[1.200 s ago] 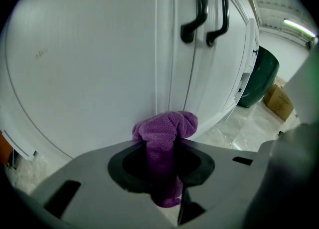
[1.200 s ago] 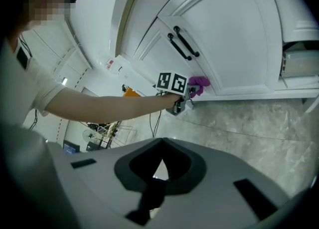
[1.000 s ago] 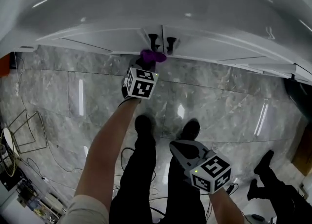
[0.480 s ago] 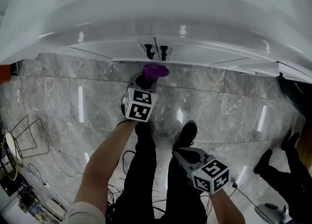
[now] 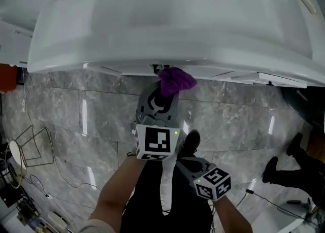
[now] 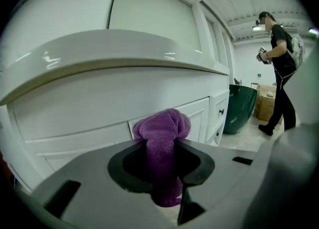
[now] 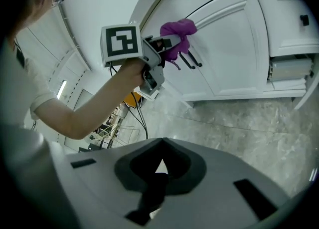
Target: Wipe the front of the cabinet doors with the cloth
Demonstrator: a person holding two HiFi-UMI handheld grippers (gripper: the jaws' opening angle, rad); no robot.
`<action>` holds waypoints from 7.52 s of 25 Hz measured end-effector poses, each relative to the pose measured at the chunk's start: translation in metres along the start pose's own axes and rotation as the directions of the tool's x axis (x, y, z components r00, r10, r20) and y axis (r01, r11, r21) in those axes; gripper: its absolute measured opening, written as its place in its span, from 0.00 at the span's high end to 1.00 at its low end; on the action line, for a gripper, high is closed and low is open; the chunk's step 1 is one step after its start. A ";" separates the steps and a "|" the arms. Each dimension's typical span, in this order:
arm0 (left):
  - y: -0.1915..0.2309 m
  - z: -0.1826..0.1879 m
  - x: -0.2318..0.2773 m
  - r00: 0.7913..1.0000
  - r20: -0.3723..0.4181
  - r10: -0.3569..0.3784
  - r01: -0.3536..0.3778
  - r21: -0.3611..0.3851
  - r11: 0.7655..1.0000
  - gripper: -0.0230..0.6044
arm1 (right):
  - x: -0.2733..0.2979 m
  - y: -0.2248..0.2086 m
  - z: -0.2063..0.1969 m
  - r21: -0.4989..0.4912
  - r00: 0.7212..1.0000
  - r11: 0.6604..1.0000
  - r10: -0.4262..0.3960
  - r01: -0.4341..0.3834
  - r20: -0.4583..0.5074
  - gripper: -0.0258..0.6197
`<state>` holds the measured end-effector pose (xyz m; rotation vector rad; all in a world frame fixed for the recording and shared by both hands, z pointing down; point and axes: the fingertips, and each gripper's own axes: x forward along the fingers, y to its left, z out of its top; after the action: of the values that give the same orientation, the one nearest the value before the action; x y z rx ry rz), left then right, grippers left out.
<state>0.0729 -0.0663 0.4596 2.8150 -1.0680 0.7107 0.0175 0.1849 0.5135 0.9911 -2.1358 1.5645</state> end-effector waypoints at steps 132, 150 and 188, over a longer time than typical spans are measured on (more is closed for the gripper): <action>-0.159 0.052 0.125 0.980 0.084 -0.179 0.181 -0.019 0.983 0.79 | -0.048 -0.106 -0.022 0.280 0.987 0.959 -0.078 0.036 0.141 0.95; -0.188 -0.207 0.244 0.913 -0.356 -0.199 0.221 0.022 0.975 0.79 | -0.039 -0.167 -0.054 0.329 0.982 0.943 -0.102 0.043 0.162 0.95; -0.007 0.012 -0.230 0.886 -0.239 -0.398 0.318 -0.312 0.895 0.79 | -0.122 0.165 0.065 -0.080 0.992 0.990 0.122 -0.119 0.029 0.95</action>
<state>-0.0684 0.0787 0.3502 2.4695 -0.5195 0.8404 0.0003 0.1936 0.2988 0.8844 -2.3007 1.5146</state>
